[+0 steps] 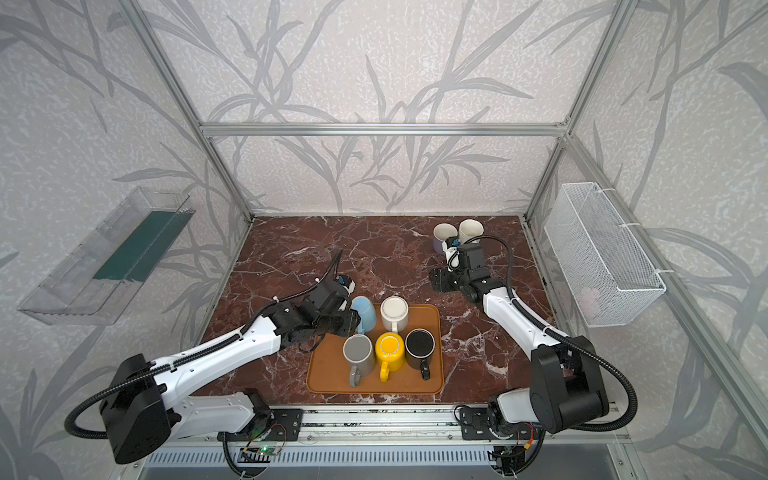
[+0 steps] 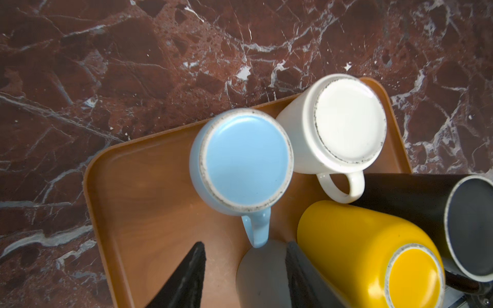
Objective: Turn the mug right side up
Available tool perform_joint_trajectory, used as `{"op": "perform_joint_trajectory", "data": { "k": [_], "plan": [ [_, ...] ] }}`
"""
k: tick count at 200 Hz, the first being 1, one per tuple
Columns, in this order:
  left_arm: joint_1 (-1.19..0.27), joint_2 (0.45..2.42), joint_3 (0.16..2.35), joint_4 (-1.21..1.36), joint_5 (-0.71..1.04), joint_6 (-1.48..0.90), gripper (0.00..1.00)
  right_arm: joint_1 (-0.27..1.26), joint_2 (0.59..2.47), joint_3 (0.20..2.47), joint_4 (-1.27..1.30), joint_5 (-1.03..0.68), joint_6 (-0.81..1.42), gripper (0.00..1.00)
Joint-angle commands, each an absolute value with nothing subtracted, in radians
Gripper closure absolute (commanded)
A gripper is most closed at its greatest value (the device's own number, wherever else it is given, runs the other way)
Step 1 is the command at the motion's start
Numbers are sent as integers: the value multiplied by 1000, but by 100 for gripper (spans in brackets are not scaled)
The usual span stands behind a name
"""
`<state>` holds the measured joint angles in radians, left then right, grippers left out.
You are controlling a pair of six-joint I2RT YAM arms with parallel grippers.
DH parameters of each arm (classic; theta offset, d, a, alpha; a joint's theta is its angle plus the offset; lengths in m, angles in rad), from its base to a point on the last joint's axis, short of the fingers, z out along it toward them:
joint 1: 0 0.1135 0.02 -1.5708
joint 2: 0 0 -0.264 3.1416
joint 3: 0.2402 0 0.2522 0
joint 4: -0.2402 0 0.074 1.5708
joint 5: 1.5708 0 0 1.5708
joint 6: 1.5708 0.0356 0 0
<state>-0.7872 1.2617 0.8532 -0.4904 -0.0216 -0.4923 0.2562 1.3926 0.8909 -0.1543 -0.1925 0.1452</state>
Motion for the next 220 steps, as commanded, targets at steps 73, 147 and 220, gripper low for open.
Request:
{"op": "perform_joint_trajectory", "data": {
  "k": [73,147,220],
  "plan": [
    [-824,1427,971,-581,-121,-499,51,256,1373,908,-161,-180,139,25],
    [-823,1478,1006,-620,-217,-529,53,256,1359,894,-152,-170,133,25],
    [-791,1473,993,-645,-271,-511,54,256,1355,890,-159,-152,122,25]
  ]
}}
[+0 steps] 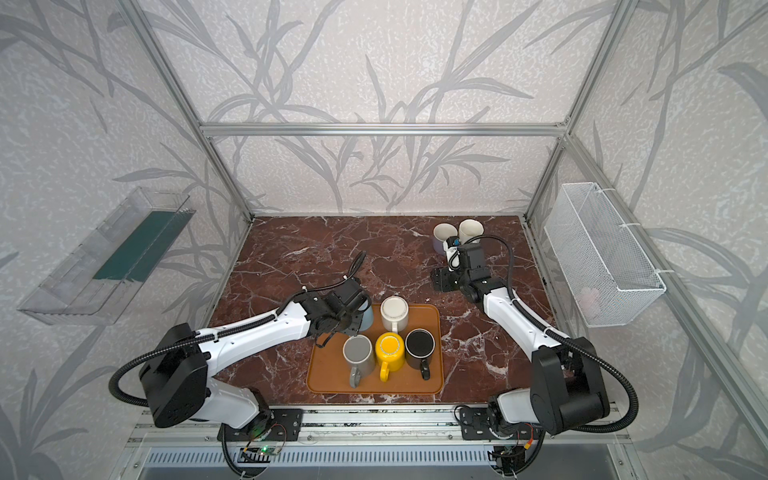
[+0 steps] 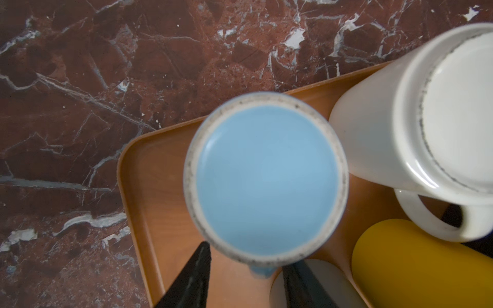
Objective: Turn the mug right side up
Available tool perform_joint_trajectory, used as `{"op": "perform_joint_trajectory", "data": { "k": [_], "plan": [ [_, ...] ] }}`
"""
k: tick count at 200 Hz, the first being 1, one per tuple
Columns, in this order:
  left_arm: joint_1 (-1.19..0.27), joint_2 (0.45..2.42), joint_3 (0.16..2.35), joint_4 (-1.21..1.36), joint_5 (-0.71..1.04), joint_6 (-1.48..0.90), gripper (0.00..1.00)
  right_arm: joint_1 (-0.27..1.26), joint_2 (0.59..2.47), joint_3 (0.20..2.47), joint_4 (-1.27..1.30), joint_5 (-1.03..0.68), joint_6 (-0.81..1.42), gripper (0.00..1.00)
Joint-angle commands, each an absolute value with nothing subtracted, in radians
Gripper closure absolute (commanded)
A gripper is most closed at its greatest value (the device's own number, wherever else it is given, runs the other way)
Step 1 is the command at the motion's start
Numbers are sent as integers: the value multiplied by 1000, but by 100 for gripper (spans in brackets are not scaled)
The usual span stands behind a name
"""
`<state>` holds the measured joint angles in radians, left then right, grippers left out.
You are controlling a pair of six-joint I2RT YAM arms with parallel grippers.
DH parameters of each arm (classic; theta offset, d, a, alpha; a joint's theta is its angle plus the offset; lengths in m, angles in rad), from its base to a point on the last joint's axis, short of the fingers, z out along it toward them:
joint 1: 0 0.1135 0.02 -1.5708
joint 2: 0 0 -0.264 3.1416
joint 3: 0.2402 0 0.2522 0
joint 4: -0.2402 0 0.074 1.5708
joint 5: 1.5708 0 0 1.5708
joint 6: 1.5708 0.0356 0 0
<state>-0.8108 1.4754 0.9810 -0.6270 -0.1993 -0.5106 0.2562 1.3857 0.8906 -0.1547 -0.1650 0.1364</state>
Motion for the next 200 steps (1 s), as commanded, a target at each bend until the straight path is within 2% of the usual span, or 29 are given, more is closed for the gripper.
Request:
{"op": "perform_joint_trajectory", "data": {
  "k": [1,104,200],
  "plan": [
    [-791,1473,993,-644,-271,-512,54,256,1355,890,-159,-152,122,25],
    [-751,1425,926,-567,-212,-485,55,256,1358,897,-161,-156,129,25],
    [-722,1442,953,-572,-144,-454,58,256,1364,909,-166,-160,127,25]
  ]
}}
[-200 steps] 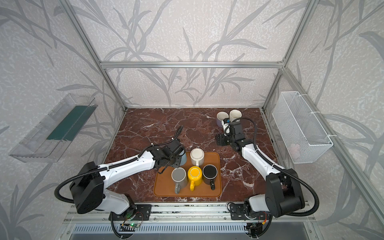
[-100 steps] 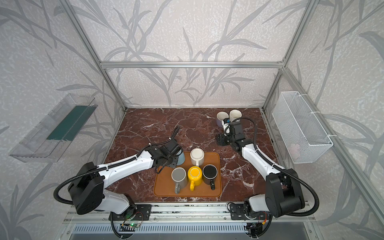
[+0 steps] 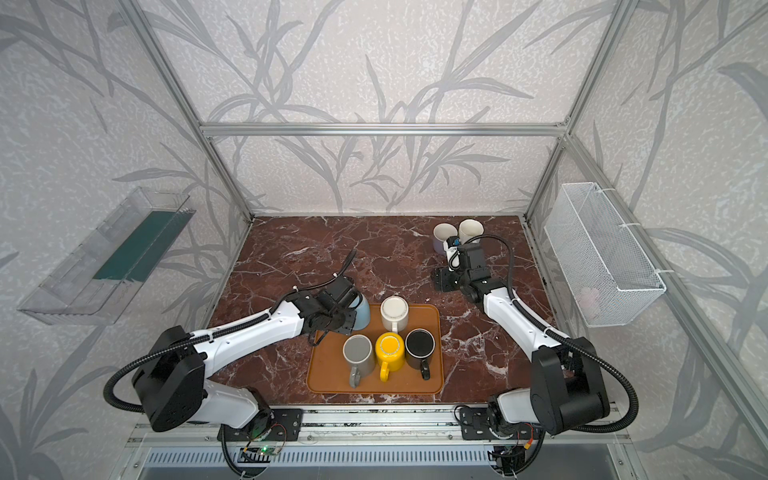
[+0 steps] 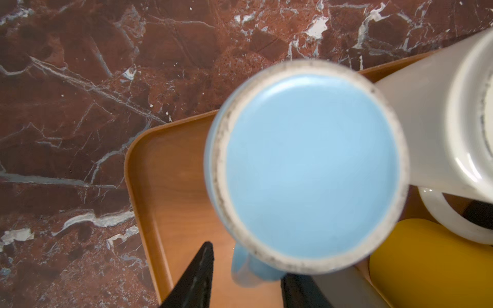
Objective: Turn the mug right side up
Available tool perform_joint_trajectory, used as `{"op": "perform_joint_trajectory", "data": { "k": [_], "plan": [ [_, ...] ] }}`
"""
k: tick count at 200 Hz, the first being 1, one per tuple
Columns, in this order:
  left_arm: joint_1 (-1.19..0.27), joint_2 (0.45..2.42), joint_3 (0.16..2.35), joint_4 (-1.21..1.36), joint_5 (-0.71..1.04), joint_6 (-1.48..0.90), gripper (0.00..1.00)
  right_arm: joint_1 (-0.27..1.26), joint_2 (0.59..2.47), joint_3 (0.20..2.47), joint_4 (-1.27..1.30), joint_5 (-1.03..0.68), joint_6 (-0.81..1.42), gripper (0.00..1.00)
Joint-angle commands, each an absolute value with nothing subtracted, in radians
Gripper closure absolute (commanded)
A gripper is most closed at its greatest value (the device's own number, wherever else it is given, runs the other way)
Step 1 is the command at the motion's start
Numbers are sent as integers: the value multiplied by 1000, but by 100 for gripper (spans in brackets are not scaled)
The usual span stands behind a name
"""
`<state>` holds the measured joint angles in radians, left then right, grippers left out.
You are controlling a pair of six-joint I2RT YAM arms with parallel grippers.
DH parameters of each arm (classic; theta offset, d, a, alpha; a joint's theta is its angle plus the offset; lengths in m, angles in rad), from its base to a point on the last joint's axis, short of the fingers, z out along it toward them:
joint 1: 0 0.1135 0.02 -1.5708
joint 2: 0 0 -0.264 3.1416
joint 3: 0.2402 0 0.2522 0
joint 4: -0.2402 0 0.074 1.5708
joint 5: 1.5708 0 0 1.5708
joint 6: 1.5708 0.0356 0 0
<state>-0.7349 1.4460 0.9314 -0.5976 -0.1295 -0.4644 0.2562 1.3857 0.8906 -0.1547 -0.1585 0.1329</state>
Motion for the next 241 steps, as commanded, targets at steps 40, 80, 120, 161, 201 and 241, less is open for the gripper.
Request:
{"op": "perform_joint_trajectory", "data": {
  "k": [40,80,120,161,201,241],
  "plan": [
    [-718,1453,964,-584,-120,-432,59,256,1365,915,-170,-160,125,25],
    [-719,1453,973,-596,-102,-411,59,256,1365,918,-172,-161,123,25],
    [-719,1459,991,-612,-89,-398,60,256,1364,923,-173,-160,125,25],
    [-719,1473,1005,-610,-56,-391,65,256,1363,922,-173,-161,128,25],
    [-718,1503,1020,-619,-80,-395,72,256,1359,917,-176,-156,125,25],
    [-719,1517,1026,-622,-90,-394,76,256,1354,914,-178,-153,125,25]
  ]
}}
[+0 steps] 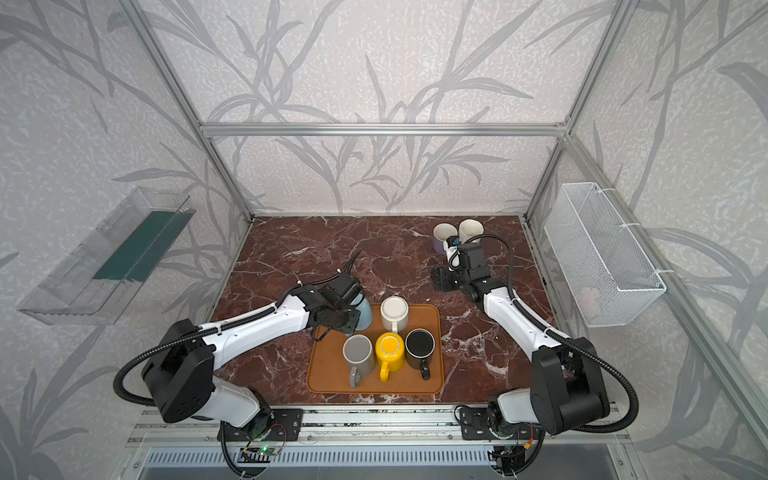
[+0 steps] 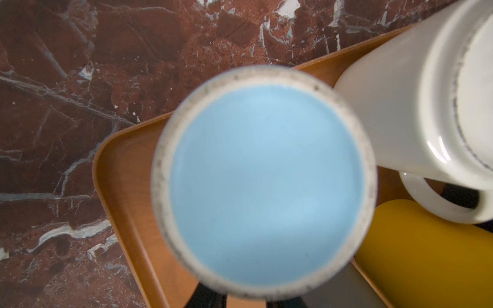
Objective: Turn the mug right side up
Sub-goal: 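Lower the left gripper and grasp the light blue mug's base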
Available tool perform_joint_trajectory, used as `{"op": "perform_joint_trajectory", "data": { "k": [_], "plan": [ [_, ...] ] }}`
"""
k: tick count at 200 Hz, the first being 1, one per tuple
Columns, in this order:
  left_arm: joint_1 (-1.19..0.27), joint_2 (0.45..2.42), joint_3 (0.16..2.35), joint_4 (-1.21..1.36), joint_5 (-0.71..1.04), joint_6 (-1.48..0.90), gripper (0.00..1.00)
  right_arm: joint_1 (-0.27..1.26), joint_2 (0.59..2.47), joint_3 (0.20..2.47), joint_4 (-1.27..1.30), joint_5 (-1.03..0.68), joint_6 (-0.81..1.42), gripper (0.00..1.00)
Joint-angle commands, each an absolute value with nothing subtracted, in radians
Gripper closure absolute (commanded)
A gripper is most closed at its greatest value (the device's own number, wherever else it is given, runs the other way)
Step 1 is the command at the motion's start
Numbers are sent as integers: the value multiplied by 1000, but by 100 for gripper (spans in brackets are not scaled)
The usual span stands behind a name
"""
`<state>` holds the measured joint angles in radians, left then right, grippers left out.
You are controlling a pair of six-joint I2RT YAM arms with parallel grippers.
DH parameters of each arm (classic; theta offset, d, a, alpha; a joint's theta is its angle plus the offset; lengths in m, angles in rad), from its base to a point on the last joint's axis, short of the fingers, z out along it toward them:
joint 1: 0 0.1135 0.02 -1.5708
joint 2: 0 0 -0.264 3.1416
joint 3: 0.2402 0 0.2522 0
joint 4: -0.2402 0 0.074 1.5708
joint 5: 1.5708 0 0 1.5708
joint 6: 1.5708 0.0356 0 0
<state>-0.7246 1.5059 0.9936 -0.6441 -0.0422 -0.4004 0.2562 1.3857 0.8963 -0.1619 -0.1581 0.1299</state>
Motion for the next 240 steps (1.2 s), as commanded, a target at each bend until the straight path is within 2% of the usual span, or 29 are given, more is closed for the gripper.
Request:
{"op": "perform_joint_trajectory", "data": {
  "k": [1,62,190,240],
  "plan": [
    [-719,1516,1026,-622,-89,-394,76,255,1354,914,-178,-152,124,25],
    [-716,1504,1020,-649,-149,-391,86,256,1348,910,-176,-152,125,25],
    [-648,1381,915,-695,-205,-388,87,256,1336,903,-173,-158,132,25],
    [-641,1400,888,-664,-187,-397,88,256,1336,905,-169,-167,135,25]
  ]
}}
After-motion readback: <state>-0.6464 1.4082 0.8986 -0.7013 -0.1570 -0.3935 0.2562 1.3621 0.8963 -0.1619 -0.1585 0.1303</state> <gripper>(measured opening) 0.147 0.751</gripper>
